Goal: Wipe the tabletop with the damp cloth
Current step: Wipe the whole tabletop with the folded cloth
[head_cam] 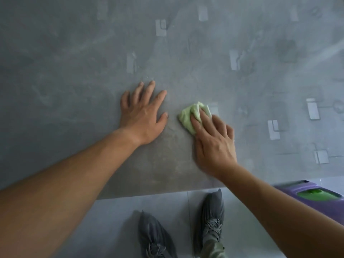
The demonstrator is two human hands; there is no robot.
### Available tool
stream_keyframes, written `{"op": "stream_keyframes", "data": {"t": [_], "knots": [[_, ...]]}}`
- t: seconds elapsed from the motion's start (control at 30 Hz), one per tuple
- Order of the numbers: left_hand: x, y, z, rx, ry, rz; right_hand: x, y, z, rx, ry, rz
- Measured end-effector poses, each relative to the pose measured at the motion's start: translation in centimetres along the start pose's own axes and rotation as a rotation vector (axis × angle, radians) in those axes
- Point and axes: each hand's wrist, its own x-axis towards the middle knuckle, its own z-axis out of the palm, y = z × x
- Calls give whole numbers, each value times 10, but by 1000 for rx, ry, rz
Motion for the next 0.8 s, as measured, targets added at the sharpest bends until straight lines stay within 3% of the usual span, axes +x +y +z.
{"op": "stream_keyframes", "data": {"t": [0.07,0.27,0.47,0.53,0.67,0.8], "knots": [[3,-2,-4,0,3,15,20,16,-4,-5,-5,-4],[12,-11,-20,19,-11,71,106,21,-10,-16,30,293],[43,-2,-19,-56,45,71,58,13,-3,-4,-24,-94],[62,1,-12,-85,70,57,91,36,-9,-43,4,-51],[103,1,-13,-111,37,-44,150,45,-15,13,67,236],[110,6,-14,-128,35,-117,111,44,-15,17,6,-74]]}}
